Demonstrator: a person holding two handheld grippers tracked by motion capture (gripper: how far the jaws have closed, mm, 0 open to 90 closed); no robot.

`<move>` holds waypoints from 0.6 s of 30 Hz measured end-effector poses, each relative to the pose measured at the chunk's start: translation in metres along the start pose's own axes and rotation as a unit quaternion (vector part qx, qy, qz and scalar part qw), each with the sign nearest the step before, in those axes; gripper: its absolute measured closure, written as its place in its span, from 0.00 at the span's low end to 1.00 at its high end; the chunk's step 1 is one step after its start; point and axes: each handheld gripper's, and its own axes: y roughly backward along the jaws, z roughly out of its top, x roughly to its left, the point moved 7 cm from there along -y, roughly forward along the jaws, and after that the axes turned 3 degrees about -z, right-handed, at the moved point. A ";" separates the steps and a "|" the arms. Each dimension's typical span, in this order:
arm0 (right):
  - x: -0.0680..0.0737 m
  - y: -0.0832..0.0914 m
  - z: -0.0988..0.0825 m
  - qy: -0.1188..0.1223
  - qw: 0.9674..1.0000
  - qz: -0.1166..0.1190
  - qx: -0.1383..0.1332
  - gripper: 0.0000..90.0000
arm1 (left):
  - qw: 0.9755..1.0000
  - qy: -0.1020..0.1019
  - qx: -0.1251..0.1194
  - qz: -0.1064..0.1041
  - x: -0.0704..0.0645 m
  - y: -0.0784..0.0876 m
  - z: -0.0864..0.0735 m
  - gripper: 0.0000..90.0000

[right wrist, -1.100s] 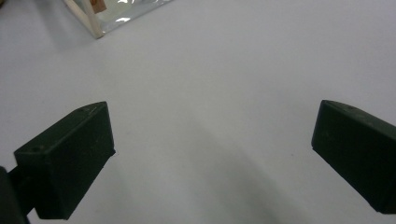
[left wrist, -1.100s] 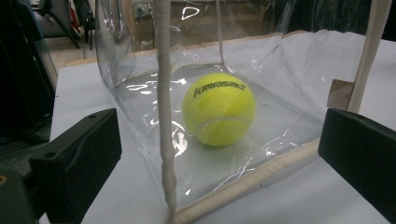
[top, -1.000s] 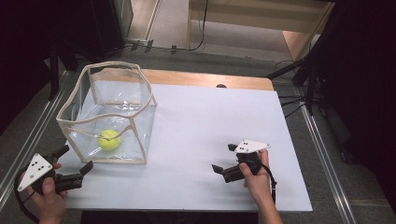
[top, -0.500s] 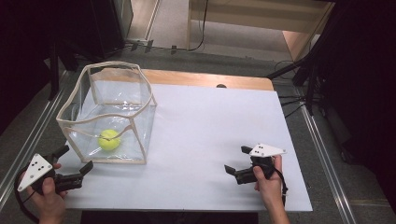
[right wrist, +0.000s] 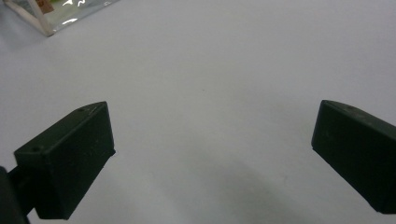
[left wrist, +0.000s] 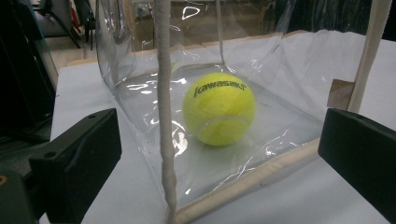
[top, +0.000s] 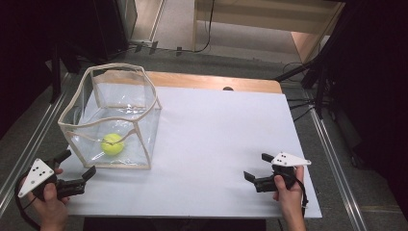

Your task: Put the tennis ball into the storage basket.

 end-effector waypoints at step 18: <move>-0.023 0.016 -0.018 -0.035 0.999 -0.028 -0.029 0.00 | 1.000 0.000 0.001 0.000 0.000 0.000 0.000 0.00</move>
